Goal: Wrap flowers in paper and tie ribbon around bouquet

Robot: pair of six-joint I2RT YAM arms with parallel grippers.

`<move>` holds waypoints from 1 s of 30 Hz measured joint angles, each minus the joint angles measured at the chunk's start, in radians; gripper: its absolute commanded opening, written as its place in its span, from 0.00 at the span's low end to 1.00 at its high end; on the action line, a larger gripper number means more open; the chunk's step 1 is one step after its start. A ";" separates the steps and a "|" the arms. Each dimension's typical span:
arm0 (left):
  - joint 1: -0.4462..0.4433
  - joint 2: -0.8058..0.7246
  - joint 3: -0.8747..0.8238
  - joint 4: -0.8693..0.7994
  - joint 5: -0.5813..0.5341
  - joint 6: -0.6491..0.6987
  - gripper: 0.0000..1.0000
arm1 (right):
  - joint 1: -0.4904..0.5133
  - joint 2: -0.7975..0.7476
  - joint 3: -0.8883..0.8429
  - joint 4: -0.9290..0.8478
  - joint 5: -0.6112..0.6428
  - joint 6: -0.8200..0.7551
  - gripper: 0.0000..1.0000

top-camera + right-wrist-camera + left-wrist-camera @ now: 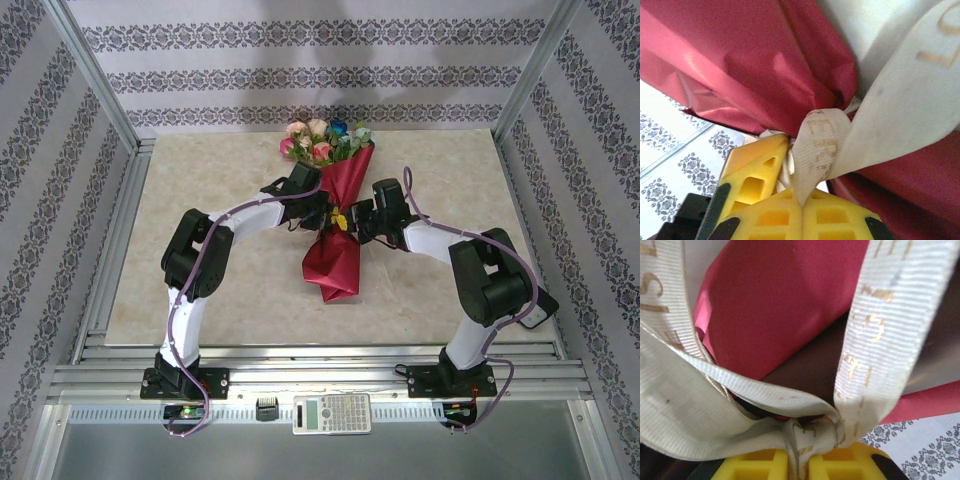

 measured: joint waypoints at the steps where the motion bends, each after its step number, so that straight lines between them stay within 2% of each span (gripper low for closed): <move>1: 0.000 0.000 0.000 0.001 0.000 0.000 0.02 | 0.000 -0.001 -0.006 0.004 0.000 0.000 0.00; 11: -0.001 -0.021 -0.100 0.154 -0.004 -0.009 0.00 | 0.000 -0.021 -0.053 0.057 0.004 0.023 0.00; 30: -0.038 -0.080 -0.430 0.727 -0.132 -0.072 0.00 | -0.003 -0.002 -0.077 0.114 -0.049 0.080 0.00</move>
